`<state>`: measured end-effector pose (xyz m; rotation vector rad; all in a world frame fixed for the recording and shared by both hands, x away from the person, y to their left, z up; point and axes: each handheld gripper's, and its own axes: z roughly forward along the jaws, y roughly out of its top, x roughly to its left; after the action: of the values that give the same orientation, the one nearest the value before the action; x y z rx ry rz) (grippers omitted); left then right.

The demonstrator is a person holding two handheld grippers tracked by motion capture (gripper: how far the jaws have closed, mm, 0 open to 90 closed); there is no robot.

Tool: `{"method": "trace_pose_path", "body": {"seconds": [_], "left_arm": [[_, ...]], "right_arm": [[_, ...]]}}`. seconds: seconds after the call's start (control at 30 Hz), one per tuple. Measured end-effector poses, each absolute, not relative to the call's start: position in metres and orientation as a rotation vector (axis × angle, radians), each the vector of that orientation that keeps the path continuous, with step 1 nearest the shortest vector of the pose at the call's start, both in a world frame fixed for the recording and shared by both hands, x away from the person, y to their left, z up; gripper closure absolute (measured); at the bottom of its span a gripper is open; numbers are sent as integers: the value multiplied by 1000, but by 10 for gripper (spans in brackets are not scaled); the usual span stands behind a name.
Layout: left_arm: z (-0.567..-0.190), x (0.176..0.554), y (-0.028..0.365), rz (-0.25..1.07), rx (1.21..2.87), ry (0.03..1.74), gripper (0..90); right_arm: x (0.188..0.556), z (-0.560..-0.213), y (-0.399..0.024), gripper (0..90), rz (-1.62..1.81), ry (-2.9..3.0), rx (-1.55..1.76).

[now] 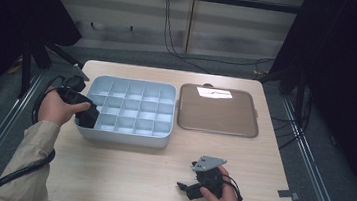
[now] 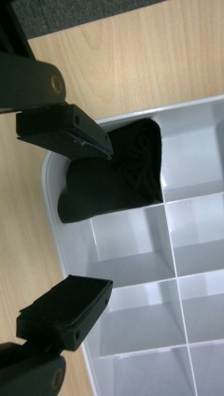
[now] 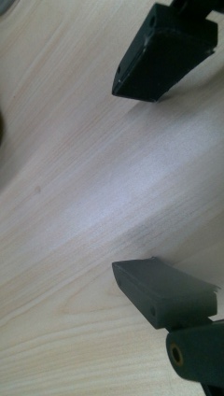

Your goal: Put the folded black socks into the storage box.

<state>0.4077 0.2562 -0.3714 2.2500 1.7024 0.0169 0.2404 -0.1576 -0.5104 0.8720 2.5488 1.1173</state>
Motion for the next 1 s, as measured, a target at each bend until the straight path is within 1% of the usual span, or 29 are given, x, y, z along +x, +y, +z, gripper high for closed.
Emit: {"method": "trace_pose_path", "body": {"seconds": [1.0], "left_arm": [[-375,374,262,6,2233,1618,284]], "right_arm": [[240,-511,-158,129,1118,2548,871]]}}
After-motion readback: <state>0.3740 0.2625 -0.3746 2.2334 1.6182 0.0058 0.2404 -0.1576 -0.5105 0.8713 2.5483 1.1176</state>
